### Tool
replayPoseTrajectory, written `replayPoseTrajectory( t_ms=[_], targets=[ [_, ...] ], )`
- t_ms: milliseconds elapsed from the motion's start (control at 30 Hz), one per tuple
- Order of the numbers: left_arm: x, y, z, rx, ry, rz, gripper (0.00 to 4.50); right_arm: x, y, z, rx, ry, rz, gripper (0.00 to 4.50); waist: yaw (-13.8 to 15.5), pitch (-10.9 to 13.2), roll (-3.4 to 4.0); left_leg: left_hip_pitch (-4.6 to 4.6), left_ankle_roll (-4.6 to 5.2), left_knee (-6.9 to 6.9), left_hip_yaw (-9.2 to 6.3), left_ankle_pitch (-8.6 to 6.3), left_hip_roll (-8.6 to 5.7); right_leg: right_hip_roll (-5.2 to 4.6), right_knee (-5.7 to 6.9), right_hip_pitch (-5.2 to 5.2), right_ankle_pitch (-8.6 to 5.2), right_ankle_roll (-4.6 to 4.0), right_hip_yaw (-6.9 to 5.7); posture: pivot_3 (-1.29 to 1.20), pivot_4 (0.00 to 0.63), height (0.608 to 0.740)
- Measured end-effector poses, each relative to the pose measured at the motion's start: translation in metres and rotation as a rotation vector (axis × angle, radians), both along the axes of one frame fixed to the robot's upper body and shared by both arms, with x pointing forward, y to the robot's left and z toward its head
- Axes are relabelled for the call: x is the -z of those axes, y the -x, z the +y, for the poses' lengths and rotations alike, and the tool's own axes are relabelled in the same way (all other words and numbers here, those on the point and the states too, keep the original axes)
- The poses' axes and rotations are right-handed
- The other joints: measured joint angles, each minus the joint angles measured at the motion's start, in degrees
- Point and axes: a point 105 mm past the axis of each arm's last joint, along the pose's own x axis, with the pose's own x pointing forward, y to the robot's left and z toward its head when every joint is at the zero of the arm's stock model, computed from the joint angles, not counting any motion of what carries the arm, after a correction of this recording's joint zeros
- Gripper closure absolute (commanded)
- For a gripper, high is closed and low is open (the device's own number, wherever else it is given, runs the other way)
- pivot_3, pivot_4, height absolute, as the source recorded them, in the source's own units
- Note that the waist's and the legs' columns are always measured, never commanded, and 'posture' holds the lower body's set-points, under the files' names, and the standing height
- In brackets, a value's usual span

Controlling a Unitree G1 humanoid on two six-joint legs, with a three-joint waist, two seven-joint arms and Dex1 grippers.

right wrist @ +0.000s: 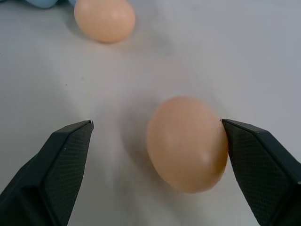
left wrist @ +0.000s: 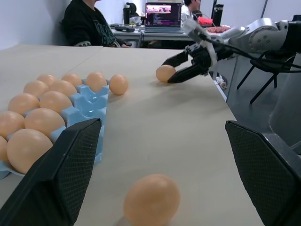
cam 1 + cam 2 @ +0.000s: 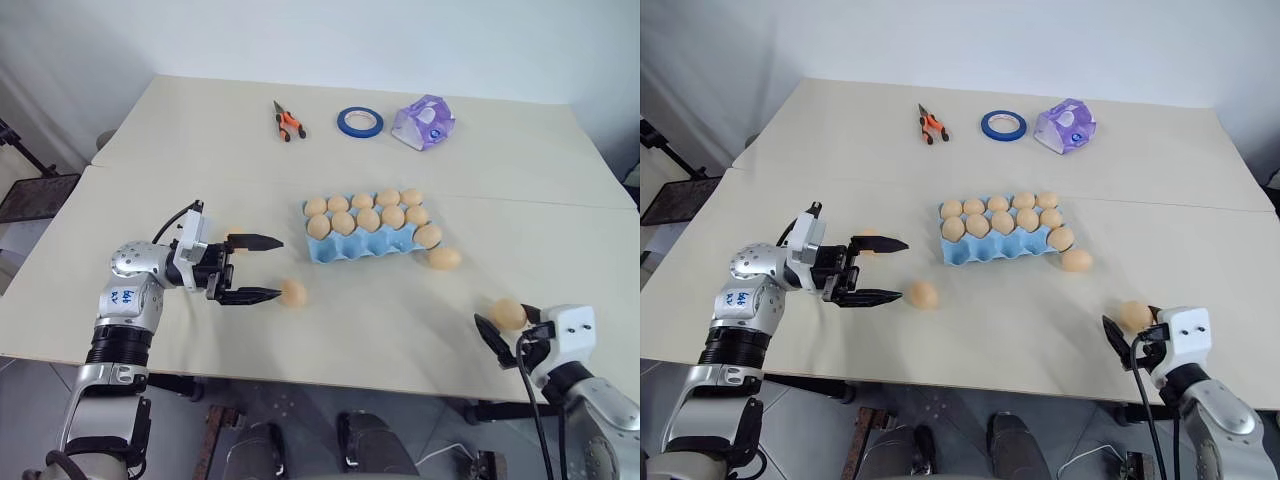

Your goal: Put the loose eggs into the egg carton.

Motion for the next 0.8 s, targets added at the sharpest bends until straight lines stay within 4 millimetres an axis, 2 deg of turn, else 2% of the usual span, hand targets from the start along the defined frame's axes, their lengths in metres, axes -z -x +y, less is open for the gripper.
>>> replayPoseTrajectory(
  t_ms=[33, 133, 300, 367, 467, 567, 667, 800],
  targets=[
    [0.0, 0.0, 0.0, 0.0, 0.0, 0.0, 0.01, 0.002, -0.002, -0.002, 0.011, -0.005, 0.007, 0.0, 0.0, 0.0, 0.0, 0.0, 0.0, 0.0, 0.0, 0.0, 0.0, 0.0, 0.0, 0.0, 0.0, 0.0, 0.0, 0.0, 0.15, 0.74],
    [0.0, 0.0, 0.0, 0.0, 0.001, 0.0, 0.0, 0.003, -0.006, -0.004, 0.026, 0.001, 0.011, 0.63, 0.0, 0.0, 0.01, 0.0, -0.01, -0.01, -0.01, 0.0, 0.01, 0.01, 0.0, -0.01, 0.0, 0.0, -0.01, 0.0, 0.15, 0.74],
    [0.0, 0.0, 0.0, -0.001, 0.002, -0.001, 0.0, 0.006, -0.007, -0.007, 0.039, 0.003, 0.017, 2.42, 0.0, 0.0, 0.02, 0.0, -0.01, -0.01, -0.01, -0.01, 0.01, 0.01, 0.0, 0.0, 0.0, 0.0, -0.01, 0.0, 0.15, 0.74],
    [0.0, 0.0, 0.0, -0.001, 0.002, -0.001, 0.0, 0.005, -0.006, -0.007, 0.037, 0.01, 0.022, 2.85, 0.0, 0.0, 0.02, 0.0, 0.0, -0.01, -0.01, -0.01, 0.01, 0.01, 0.0, 0.0, 0.0, 0.0, -0.01, 0.0, 0.15, 0.74],
    [-0.001, 0.0, 0.001, -0.004, 0.004, -0.003, 0.0, 0.002, -0.005, -0.006, 0.03, 0.009, 0.023, 2.86, 0.0, 0.0, 0.03, 0.0, -0.01, -0.01, -0.01, -0.01, 0.01, 0.01, 0.0, 0.0, 0.0, 0.0, -0.01, 0.0, 0.15, 0.74],
    [-0.001, 0.0, 0.001, -0.007, 0.006, -0.005, 0.0, -0.014, -0.009, 0.001, 0.012, -0.004, -0.011, 2.86, -0.1, 0.0, 0.05, 0.01, -0.01, -0.01, 0.0, 0.0, 0.02, 0.02, 0.02, 0.0, 0.01, 0.01, 0.0, 0.0, 0.15, 0.74],
    [-0.002, 0.0, 0.002, -0.008, 0.007, -0.006, 0.0, -0.034, -0.022, 0.009, -0.007, -0.012, -0.061, 2.86, -0.2, 0.0, 0.06, 0.01, 0.0, 0.0, -0.01, 0.01, 0.02, 0.01, 0.03, 0.0, 0.01, 0.02, 0.0, 0.0, 0.15, 0.74],
    [-0.002, -0.001, -0.001, -0.004, 0.019, -0.011, 0.0, -0.071, -0.052, 0.026, -0.023, -0.023, -0.161, 2.86, -0.2, 0.0, 0.08, 0.0, 0.0, 0.02, 0.0, 0.02, 0.01, 0.01, 0.04, -0.02, 0.02, 0.03, 0.01, 0.0, 0.15, 0.74]
  ],
)
